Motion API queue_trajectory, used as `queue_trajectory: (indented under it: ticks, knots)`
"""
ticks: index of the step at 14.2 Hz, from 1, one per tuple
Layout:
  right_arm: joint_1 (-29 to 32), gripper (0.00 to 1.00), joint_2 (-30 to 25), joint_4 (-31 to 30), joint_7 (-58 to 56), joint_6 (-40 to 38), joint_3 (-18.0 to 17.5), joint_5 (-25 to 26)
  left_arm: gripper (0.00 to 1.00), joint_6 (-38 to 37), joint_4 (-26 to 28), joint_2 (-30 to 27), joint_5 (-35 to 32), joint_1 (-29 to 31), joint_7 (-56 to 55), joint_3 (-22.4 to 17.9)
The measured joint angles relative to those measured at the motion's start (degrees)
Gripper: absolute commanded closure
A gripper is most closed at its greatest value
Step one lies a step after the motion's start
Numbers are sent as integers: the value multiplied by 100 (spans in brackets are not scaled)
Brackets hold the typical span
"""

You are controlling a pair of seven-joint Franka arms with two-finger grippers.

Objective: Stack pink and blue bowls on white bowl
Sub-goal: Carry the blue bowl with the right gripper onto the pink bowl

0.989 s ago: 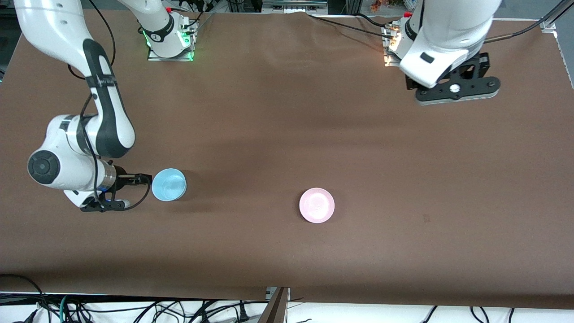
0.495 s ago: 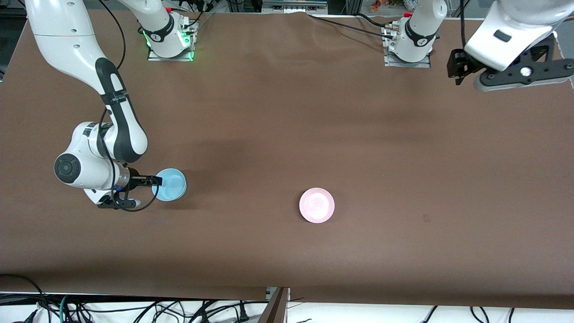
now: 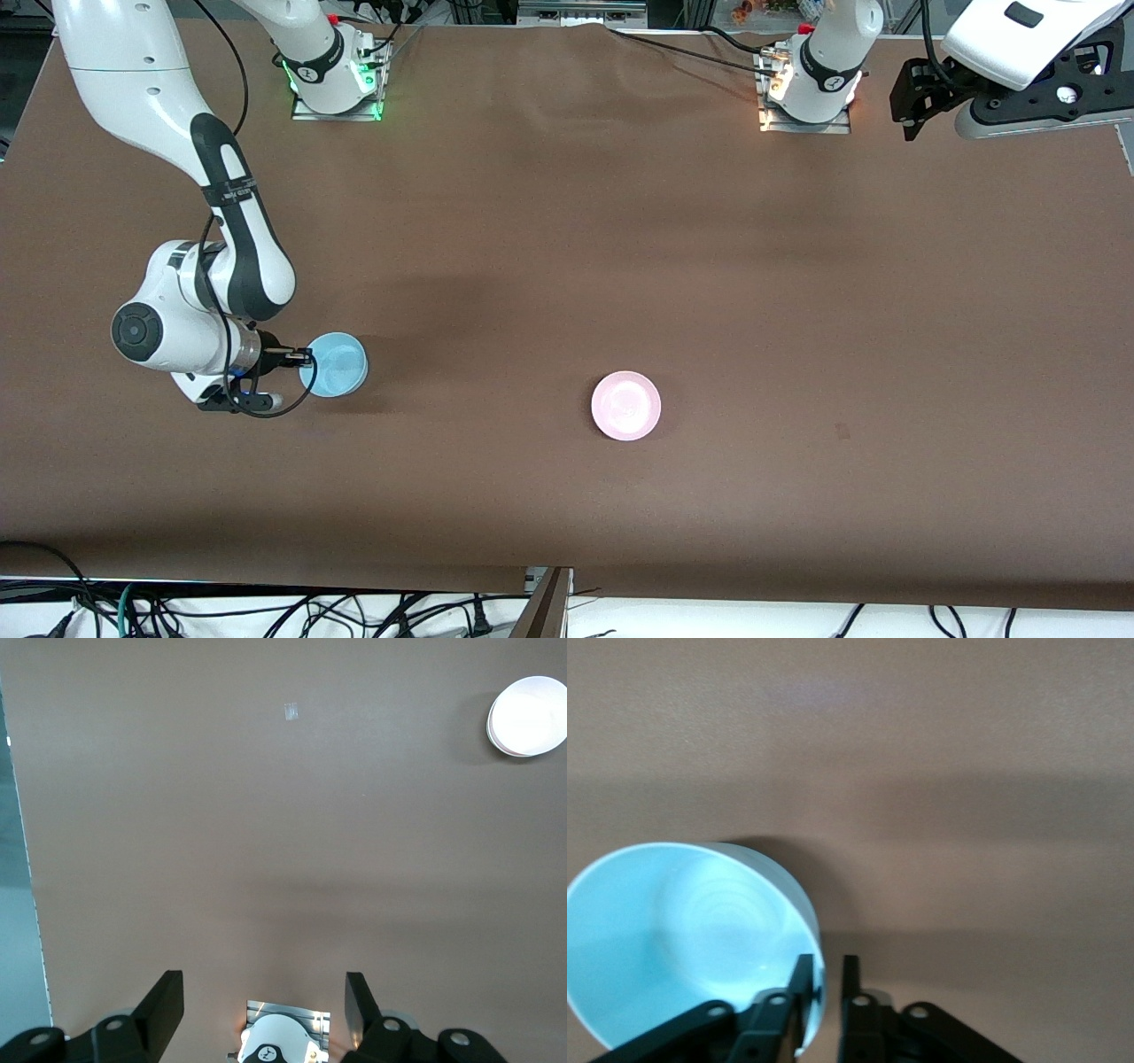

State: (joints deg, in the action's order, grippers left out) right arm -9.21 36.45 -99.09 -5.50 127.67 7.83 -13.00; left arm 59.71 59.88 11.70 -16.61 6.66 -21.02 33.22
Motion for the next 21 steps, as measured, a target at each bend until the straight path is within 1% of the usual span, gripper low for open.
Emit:
queue_trajectory:
  ticks: [2, 3, 4, 6, 9, 11, 13, 14, 16, 18, 21]
  knots:
    - [-3, 97, -15, 39, 25, -77, -7, -200, 18, 39, 151, -119, 217, 127, 32, 2]
    - [-8, 97, -29, 146, 94, -253, -20, -377, 17, 120, 270, -210, 336, 235, 160, 2]
    - [-22, 97, -45, 333, 259, -521, -53, -514, 17, 202, 396, -307, 418, 357, 340, 2]
    - [-138, 97, -108, 786, 957, -1010, -122, -606, 17, 418, 663, -474, 493, 567, 583, 0]
    - [-540, 97, -174, 1219, 2339, -1206, -265, -668, 17, 790, 1057, -612, 667, 750, 729, 0]
    - [-805, 97, -132, 1479, 3648, -1162, -587, -678, 17, 1206, 1494, -793, 849, 892, 866, 1]
    - [-1071, 96, 114, 2053, 5121, -1078, -925, -678, 17, 1696, 2095, -1130, 1061, 1100, 989, 0]
    - [-1248, 96, 322, 2441, 5845, -991, -1008, -678, 17, 1846, 2351, -1298, 1119, 1217, 1162, -3]
    - [-1659, 96, 784, 3066, 6995, -563, -1039, -677, 17, 2018, 2635, -1536, 1326, 1563, 1563, -17]
    - [-2055, 96, 1178, 3330, 7843, 186, -1050, -677, 14, 2177, 2738, -1621, 1617, 1970, 1814, -45]
    - [-2560, 96, 1569, 3427, 8754, 1202, -1050, -677, 13, 2575, 2997, -1615, 1696, 2207, 1897, -74]
